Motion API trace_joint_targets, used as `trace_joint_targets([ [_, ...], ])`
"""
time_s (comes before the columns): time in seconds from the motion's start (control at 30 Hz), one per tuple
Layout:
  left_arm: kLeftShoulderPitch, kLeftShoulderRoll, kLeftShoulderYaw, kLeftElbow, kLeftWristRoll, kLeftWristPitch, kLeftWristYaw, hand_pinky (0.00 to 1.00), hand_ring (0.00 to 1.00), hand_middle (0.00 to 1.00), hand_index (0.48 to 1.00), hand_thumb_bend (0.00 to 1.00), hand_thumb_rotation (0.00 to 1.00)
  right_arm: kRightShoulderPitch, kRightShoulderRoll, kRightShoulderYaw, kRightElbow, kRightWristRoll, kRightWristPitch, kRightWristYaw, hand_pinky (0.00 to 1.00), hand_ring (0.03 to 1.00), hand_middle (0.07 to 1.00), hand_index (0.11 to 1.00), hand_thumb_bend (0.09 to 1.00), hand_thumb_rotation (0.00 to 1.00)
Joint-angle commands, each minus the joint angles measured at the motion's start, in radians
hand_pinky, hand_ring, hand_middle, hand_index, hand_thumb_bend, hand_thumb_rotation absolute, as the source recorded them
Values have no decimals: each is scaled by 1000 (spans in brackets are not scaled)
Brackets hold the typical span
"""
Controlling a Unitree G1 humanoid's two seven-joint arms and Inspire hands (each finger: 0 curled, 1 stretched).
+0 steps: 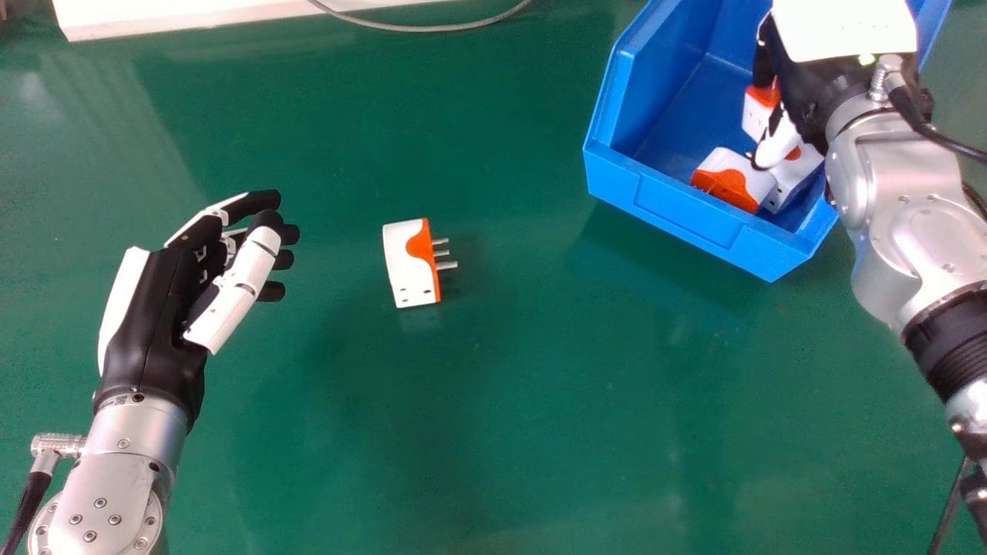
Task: Pick all objects and put in blue box
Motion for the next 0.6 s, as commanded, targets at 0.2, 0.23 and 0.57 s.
trace_joint_targets([
  [0.2,-2,4,1,-17,6,-9,7,645,715,724,788,356,641,-8,-15,-14,-76,41,22,26,687,885,940,861,756,189],
  [0.23,-3,4,1,-16,6,-9,7,645,715,724,788,356,641,-8,-16,-15,-83,43,26,32,687,885,940,861,756,189],
  [0.57,0,3,2,-19,2,-8,5,643,713,723,786,363,640,27,-27,-23,-264,44,81,145,803,956,996,930,772,210],
])
